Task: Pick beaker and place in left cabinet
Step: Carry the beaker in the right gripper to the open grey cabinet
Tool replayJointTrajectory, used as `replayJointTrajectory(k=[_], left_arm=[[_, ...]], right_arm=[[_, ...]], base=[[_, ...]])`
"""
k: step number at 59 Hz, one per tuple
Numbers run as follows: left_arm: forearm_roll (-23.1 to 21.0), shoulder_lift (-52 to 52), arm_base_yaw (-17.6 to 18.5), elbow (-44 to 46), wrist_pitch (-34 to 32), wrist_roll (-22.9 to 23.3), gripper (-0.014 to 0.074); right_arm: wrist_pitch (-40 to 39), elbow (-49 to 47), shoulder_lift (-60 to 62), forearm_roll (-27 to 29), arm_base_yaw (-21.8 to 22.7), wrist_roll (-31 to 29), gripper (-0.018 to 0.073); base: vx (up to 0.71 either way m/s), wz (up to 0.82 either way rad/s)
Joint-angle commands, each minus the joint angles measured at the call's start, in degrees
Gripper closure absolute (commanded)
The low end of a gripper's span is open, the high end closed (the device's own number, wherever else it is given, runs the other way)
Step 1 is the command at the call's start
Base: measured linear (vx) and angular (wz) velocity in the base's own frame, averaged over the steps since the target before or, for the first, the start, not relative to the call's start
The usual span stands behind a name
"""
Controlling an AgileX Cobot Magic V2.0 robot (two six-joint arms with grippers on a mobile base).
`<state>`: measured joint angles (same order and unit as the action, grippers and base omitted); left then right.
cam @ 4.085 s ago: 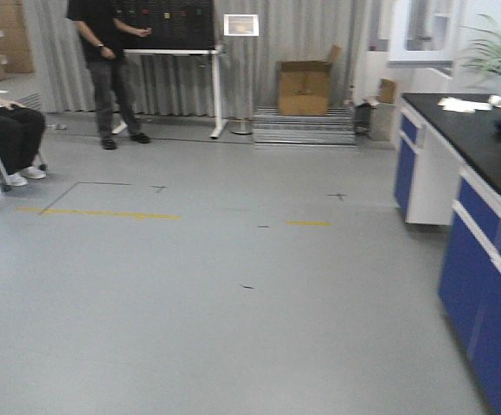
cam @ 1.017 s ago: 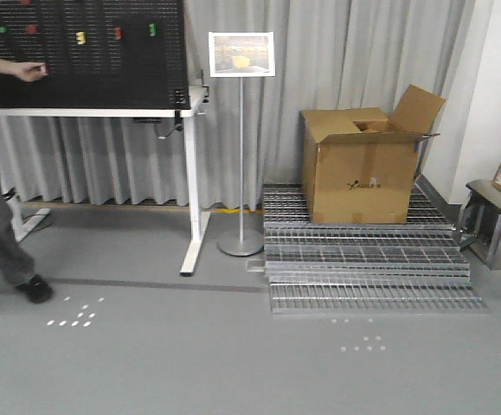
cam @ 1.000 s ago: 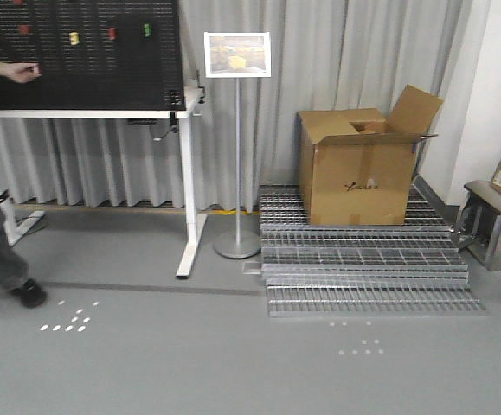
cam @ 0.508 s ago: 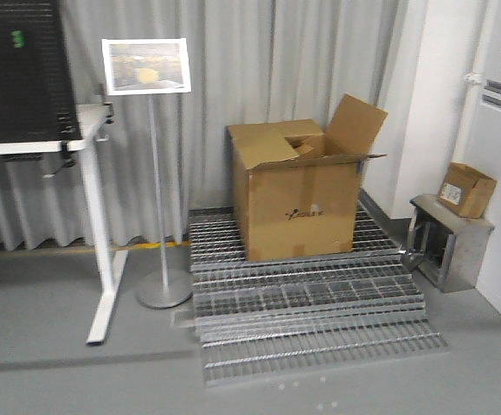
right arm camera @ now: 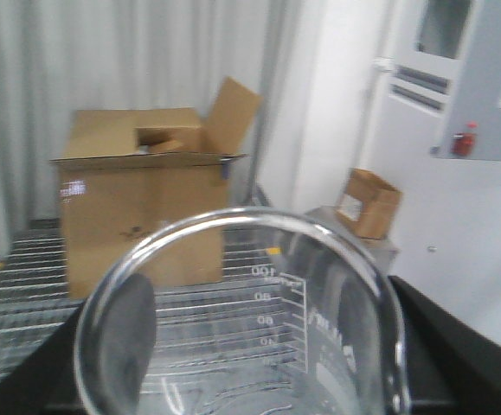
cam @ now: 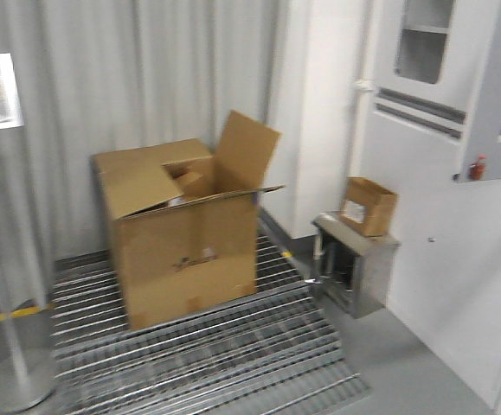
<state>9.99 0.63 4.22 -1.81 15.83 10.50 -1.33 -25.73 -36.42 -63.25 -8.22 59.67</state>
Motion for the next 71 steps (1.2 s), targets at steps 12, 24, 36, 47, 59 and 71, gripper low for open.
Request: replayJointTrajectory(k=[12,24,36,47,59,71], left_arm=[[0.0,1.0,0.0,0.9,-4.4,0.2,0.0593],[0.0,1.0,0.0,0.9,-4.4,0.2,0.0593],[0.0,0.9,0.0,0.9,-4.4,0.2,0.0593],[0.0,0.9,0.0,0.9,-4.4,0.2,0.0593],[0.0,0.9,0.0,0.9,-4.4,0.2,0.0593],[0.0,0.9,0.0,0.9,-4.4,0.2,0.0593]], right_arm=[[-1.2,-1.8,0.0,-0.4,0.3,0.2,0.0561],[-1.2,-1.8,0.0,-0.4,0.3,0.2,0.0561],[-1.0,-1.6,-0.3,-0.4,0.3,0.2,0.0561],[-1.0,-1.6,-0.5,-0.4,0.3,0.2,0.0561],[-0.8,-1.6,-0.5,-0.4,0.3,0.2,0.0561],[-0.8,-1.6,-0.5,-0.4,0.3,0.2,0.0561]], base=[[0.60,-0.75],[0.55,-0.84],[0.50,-0.75],[0.48,-0.67],[0.42,-0.68],[0.37,-0.63]])
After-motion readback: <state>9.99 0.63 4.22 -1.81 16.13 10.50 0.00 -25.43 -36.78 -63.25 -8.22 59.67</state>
